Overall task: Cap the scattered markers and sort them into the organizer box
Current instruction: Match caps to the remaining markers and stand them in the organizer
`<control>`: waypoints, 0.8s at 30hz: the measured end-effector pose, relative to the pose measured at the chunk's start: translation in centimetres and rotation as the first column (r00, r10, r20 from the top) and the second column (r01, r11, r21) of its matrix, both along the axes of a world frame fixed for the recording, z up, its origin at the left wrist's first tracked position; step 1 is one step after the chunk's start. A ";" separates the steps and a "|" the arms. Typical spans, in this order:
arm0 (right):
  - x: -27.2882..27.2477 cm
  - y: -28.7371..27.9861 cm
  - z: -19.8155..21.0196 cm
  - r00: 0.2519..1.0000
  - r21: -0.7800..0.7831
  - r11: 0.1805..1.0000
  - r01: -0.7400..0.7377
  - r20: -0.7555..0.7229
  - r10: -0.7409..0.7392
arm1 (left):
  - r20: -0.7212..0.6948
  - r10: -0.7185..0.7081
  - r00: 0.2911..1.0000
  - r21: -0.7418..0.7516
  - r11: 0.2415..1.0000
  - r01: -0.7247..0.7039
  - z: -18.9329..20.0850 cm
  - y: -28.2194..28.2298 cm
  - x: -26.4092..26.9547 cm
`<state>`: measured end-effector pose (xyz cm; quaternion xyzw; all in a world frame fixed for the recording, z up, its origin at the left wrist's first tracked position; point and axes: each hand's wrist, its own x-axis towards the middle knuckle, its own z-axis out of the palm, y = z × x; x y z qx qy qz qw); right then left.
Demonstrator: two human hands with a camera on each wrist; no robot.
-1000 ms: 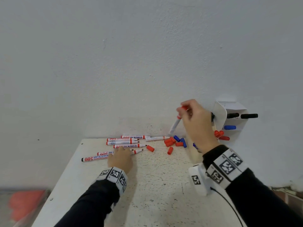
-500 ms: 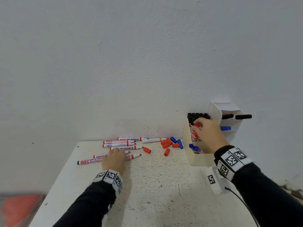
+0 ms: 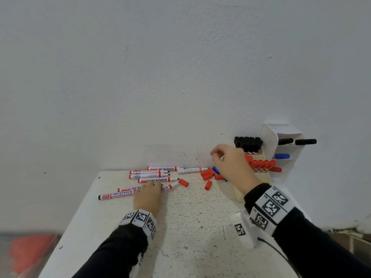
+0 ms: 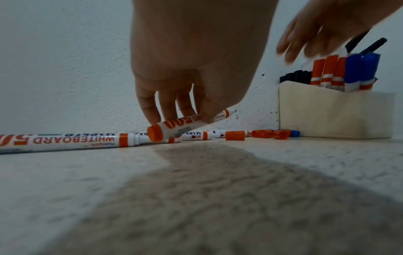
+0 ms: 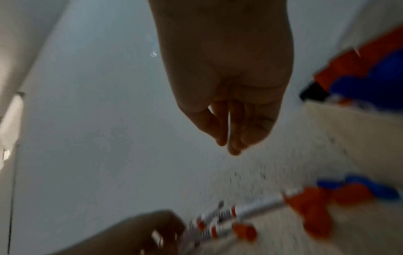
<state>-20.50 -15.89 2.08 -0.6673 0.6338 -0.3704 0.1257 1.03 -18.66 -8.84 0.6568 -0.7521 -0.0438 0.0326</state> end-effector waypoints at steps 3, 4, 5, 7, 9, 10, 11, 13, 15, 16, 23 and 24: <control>1.9 -0.9 -3.5 0.996 0.317 0.945 -0.081 -0.005 0.087 | -0.101 -0.029 0.994 -0.014 1.000 0.027 0.0 0.2 -0.8; 2.3 -1.2 -5.0 0.994 0.404 0.911 -0.080 -0.034 0.102 | -0.128 -0.038 0.991 -0.012 0.999 0.037 0.0 0.4 -1.0; 2.5 -1.5 -6.4 0.992 0.471 0.880 -0.061 -0.072 0.107 | -0.149 -0.050 0.988 -0.009 0.999 0.049 0.0 0.5 -1.2; 2.8 -1.9 -8.5 0.982 0.548 0.836 0.022 -0.168 0.085 | -0.175 -0.091 0.980 -0.023 0.996 0.089 -0.2 0.8 -1.5; 2.7 -2.4 -9.8 0.963 0.565 0.819 0.103 -0.261 0.059 | -0.184 -0.129 0.974 -0.018 0.992 0.128 -0.4 0.9 -1.8; 2.5 -2.6 -10.2 0.953 0.560 0.818 0.131 -0.297 0.051 | -0.195 -0.133 0.972 -0.004 0.991 0.135 -0.4 1.0 -1.9; 2.3 -2.9 -10.5 0.946 0.551 0.821 0.152 -0.323 0.041 | -0.210 -0.132 0.969 0.007 0.991 0.137 -0.5 1.0 -2.0; 2.1 -3.4 -10.9 0.936 0.528 0.829 0.183 -0.352 0.018 | -0.223 -0.130 0.966 0.013 0.991 0.136 -0.6 1.1 -2.1; 1.9 -3.5 -11.1 0.924 0.515 0.834 0.198 -0.382 0.017 | -0.222 -0.131 0.966 0.008 0.991 0.136 -0.6 1.1 -2.2; 1.8 -3.5 -11.2 0.926 0.516 0.833 0.198 -0.377 0.013 | -0.226 -0.131 0.965 0.001 0.991 0.135 -0.5 1.2 -2.2; 1.6 -1.9 -10.0 0.994 0.362 0.932 -0.013 0.107 -0.027 | -0.201 -0.145 0.969 -0.038 0.989 0.141 0.2 1.5 -2.4; 1.7 -1.7 -9.7 0.988 0.318 0.947 -0.043 0.157 -0.008 | -0.187 -0.150 0.971 -0.035 0.989 0.146 0.3 1.5 -2.4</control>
